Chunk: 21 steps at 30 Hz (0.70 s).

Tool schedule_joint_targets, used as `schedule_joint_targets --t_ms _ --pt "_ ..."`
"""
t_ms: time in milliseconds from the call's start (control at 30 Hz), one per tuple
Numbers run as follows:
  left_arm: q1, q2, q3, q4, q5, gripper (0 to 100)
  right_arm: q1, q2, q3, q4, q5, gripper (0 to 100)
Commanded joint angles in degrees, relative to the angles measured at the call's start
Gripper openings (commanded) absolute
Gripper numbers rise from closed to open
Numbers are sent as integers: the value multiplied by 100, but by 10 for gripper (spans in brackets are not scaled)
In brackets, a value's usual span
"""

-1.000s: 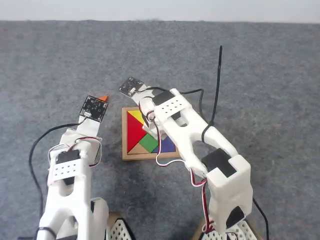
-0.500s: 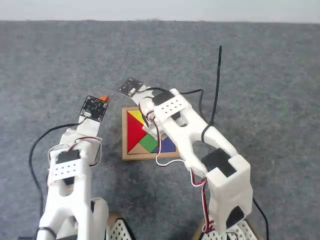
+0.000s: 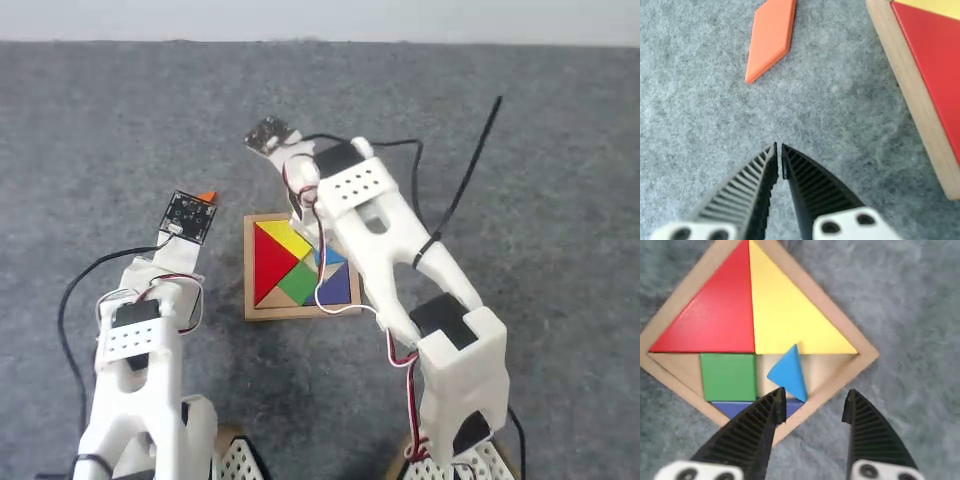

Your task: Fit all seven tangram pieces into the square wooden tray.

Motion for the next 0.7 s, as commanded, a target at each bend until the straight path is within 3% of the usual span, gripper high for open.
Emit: schedule_joint_targets --t_ms 0,167,400,533,667 --pt "-18 -202 -48 -97 -79 13 119 -251 -774 541 62 190" --pt "-35 -202 -48 -97 -79 13 347 -1095 -932 1007 62 176" --pt "-35 -202 -48 -97 -79 13 585 -1824 -290 1288 149 47" --pt "-18 -202 -48 -105 -70 13 171 -1877 923 602 800 108" --pt "-18 -202 -48 -114 -70 13 -224 -1815 1969 -760 818 207"
